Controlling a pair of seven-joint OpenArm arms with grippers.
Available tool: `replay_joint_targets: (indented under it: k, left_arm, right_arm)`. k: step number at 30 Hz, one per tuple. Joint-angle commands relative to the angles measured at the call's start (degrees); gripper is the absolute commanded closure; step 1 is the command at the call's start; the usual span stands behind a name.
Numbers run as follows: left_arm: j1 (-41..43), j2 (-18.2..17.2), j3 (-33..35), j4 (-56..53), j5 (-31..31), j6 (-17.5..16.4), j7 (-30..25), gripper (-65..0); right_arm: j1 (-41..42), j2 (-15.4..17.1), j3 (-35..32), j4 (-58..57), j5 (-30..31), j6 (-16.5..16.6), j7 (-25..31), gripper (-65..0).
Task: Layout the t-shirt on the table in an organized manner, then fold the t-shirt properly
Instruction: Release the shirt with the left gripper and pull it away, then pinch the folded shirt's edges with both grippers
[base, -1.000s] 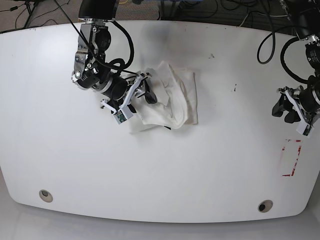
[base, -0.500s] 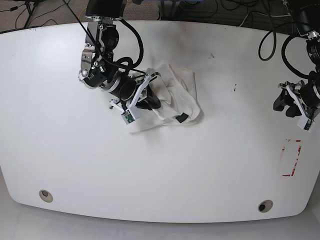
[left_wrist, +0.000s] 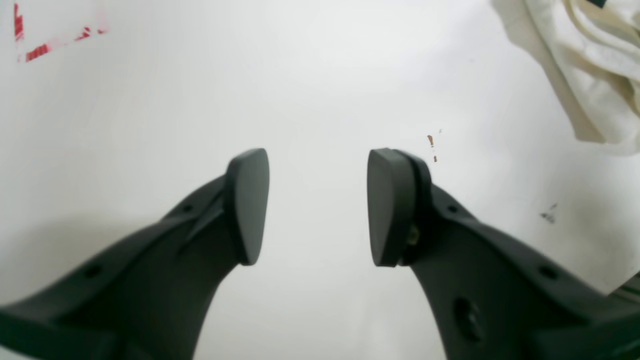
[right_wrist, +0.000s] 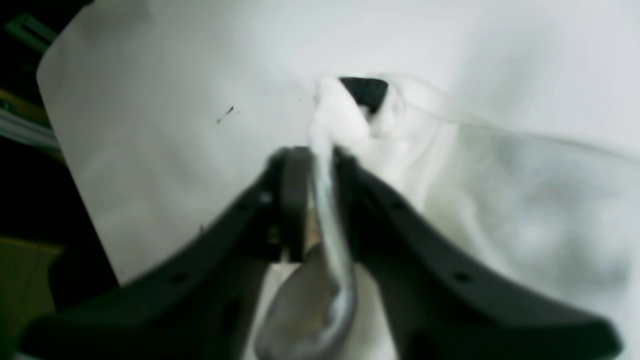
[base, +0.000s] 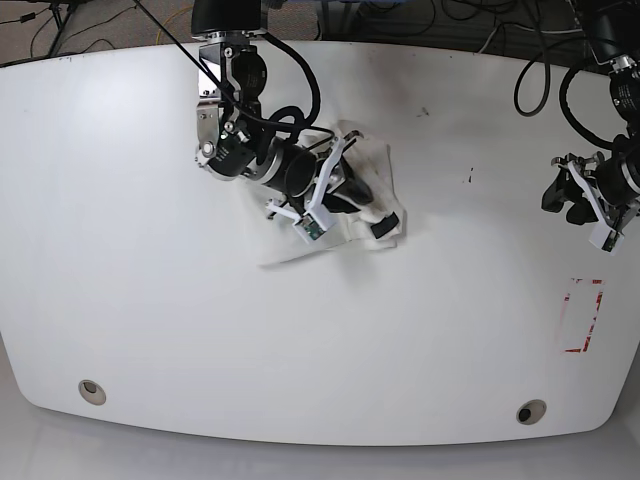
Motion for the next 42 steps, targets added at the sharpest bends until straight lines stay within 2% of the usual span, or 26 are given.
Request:
replay_joint_targets:
  k: [1,4,7,13,24,28,32,35,39,42]
  left_arm:
    - [0.2,-1.2,-0.6,1.1,-0.9,-0.1,-0.8,-30.0]
    - [0.3,-1.2,-0.5,1.1,-0.9,-0.1,-0.8,-30.0]
    - [0.4,-1.2,-0.4,1.2,-0.9,-0.1,-0.8,-30.0]
    - [0.4,-1.2,-0.3,1.2,-0.8,-0.1,-0.8,-30.0]
    - [0.3,-1.2,1.3,2.9,-0.9,-0.1,-0.8,-30.0]
    - [0.3,-1.0,6.3,7.6,-1.2,-0.1,-0.8,-30.0]
    - [0.3,2.5,11.5,13.1,-1.2,-0.1,-0.8,-30.0]
    - [0.3,5.8,13.3,15.4,-1.2,-0.1,-0.8,-30.0]
    - [0.0,11.4,15.9,15.6,-0.7,-0.1,-1.0,-29.2]
    - [0.0,14.4,18.8,15.6,-0.7,-0.1,-1.1,-25.0]
  right_arm:
    - [0.7,-0.6,-2.3,0.2,1.6,0.6,1.4,-25.0]
    - [0.7,-0.6,-3.9,0.2,1.6,0.6,1.4,-38.0]
    - [0.7,-0.6,-4.9,0.2,1.6,0.6,1.4,-46.3]
    - [1.0,0.5,-2.9,2.5,1.9,0.6,1.4,-44.7]
    - [1.8,6.9,5.8,4.7,1.6,0.6,1.6,-41.7]
    - [2.6,8.4,9.8,4.2,1.6,0.6,1.6,-31.7]
    - [4.6,9.7,12.5,2.6,1.6,0.6,1.6,-15.4]
    - [6.3,11.3,12.4,-0.5,1.6,0.6,1.6,-6.7]
    - [9.5,12.6,12.4,-5.1,1.6,0.6,1.8,-6.3]
    - [11.0,12.9,12.4,-8.4,1.6,0.6,3.6,-7.3]
